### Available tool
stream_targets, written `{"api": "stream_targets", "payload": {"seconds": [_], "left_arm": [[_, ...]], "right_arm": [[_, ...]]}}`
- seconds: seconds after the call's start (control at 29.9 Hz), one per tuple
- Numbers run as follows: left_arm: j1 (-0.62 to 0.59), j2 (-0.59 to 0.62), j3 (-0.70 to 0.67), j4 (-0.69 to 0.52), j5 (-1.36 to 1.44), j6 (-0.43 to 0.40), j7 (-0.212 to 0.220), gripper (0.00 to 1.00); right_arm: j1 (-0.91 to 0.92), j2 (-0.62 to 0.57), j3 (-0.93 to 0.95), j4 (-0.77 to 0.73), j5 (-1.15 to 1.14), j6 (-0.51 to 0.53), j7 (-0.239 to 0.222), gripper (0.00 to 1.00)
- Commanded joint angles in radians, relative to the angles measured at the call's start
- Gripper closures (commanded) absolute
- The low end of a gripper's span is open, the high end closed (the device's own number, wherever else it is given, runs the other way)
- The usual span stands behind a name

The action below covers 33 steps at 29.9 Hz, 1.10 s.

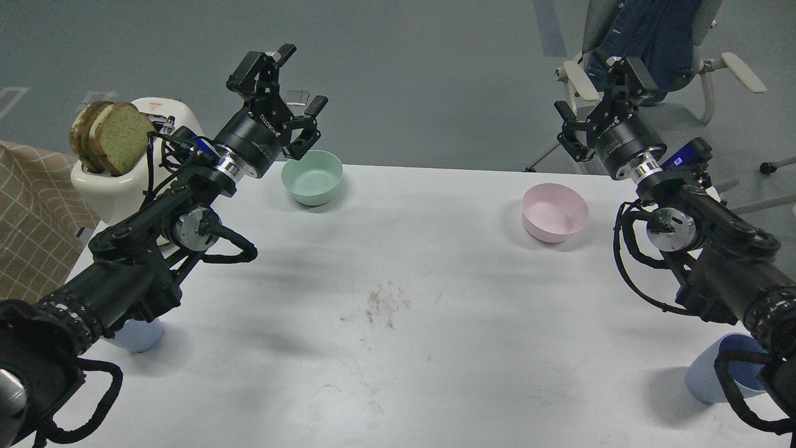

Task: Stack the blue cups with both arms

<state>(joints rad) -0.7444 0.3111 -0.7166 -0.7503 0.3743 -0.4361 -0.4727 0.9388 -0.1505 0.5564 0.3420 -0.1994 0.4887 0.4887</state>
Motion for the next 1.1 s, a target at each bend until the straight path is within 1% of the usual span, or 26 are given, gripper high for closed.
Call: {"api": "stream_targets", "payload": {"seconds": [0.0,0.2,0.87,0.94,1.04,1.07], "left_arm": [[-0.003,-0.001,-0.001,0.000,0.000,-0.003,0.002,0.02],[-0.003,0.006,0.000,-0.003,0.000,-0.018,0.002,0.02],[-0.003,0.017,0.000,-0.020,0.003,-0.018,0.003,0.02],[-0.004,0.035,0.003,-0.040,0.014,-0.016,0.003,0.02],[-0.012,0.095,0.005,-0.107,0.044,-0.013,0.002,0.02],[-0.015,0.138,0.005,-0.151,0.095,-0.012,0.002,0.03]], "right_arm": [[0.000,0.000,0.002,0.000,0.000,0.000,0.000,0.00],[0.002,0.000,0.005,0.000,0.000,0.000,0.000,0.00],[0.012,0.000,0.007,-0.003,0.000,0.000,0.000,0.00],[0.012,0.000,0.005,-0.003,0.000,0.000,0.000,0.00],[0.014,-0.001,0.005,-0.001,0.000,0.000,0.000,0.00],[0.014,-0.003,0.005,-0.001,0.000,0.000,0.000,0.00]]}}
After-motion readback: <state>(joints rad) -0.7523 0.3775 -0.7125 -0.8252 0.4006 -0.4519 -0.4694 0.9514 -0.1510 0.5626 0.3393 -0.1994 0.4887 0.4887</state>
